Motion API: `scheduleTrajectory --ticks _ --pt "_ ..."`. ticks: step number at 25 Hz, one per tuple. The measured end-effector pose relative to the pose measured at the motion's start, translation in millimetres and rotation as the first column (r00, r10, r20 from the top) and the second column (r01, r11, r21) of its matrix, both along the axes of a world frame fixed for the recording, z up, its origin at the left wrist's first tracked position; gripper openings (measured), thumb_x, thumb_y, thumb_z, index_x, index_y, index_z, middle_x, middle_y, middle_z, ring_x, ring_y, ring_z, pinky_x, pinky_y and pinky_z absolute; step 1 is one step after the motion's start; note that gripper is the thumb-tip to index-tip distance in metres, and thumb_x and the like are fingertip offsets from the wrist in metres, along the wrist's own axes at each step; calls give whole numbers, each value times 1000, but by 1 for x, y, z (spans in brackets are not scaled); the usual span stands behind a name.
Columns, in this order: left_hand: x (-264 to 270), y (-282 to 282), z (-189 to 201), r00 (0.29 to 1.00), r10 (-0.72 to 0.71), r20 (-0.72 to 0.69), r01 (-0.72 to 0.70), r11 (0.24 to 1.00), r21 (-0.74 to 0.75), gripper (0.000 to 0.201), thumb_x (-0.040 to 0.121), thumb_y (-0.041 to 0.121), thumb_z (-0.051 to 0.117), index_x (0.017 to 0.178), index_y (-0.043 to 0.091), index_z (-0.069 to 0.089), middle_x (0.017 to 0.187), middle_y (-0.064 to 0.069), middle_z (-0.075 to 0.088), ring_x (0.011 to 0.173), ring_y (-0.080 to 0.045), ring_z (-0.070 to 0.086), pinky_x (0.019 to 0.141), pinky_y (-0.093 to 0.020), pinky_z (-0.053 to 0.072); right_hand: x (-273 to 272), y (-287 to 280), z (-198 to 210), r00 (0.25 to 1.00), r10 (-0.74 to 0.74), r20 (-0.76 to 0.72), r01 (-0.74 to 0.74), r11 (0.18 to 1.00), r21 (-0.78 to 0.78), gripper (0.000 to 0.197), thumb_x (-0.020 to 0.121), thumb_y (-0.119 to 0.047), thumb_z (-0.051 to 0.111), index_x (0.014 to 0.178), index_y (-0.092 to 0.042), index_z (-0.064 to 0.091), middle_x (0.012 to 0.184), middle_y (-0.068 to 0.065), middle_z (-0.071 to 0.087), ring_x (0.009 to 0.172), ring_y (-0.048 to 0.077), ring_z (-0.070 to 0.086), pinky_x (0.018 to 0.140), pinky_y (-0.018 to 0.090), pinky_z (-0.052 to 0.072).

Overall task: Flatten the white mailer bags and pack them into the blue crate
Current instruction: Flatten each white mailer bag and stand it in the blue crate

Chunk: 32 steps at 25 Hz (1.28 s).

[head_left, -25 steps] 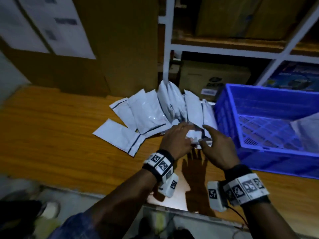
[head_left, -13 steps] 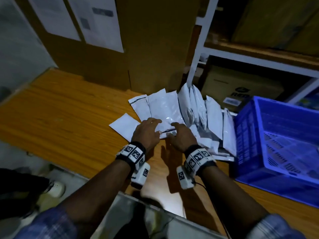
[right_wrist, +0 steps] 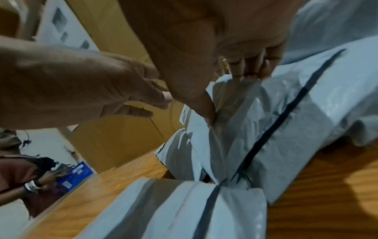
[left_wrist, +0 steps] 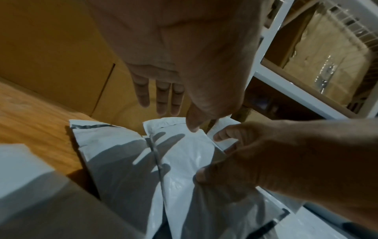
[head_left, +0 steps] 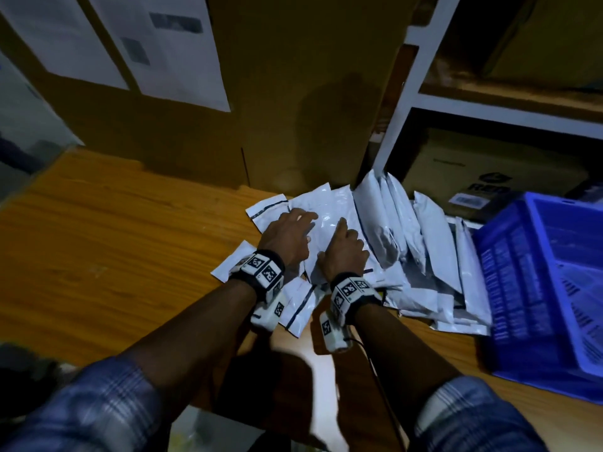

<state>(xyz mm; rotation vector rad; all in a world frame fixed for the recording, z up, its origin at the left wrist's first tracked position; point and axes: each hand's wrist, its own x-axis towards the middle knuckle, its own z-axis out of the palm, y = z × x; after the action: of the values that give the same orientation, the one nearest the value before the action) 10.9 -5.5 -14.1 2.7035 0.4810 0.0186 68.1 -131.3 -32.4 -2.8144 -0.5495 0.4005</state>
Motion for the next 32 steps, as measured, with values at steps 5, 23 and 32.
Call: scheduleTrajectory --ticks 5,23,32 --pt "16 -8 16 984 -164 -74 177 953 245 103 81 9 75 159 34 12 167 -6 5 153 -29 7 121 -47 19 -4 -29 20 997 28 71 -40 986 162 54 80 -13 63 133 -8 51 123 17 57 113 39 54 92 44 46" --pt "-131 -220 -31 933 -318 -167 346 922 175 74 89 16 59 156 23 29 165 -6 19 151 -28 18 120 -44 20 -134 -268 2 946 314 84 -300 943 -144 79 92 -14 56 156 -32 13 164 7 14 147 36 20 113 52 23" --pt "-167 -254 -81 965 -207 -162 209 978 -5 72 96 38 41 160 28 8 168 2 2 154 -18 -2 125 -41 4 -163 -280 -54 979 197 -49 -195 979 53 57 99 -60 8 152 -48 -11 158 -12 -25 147 23 -24 119 49 -10"
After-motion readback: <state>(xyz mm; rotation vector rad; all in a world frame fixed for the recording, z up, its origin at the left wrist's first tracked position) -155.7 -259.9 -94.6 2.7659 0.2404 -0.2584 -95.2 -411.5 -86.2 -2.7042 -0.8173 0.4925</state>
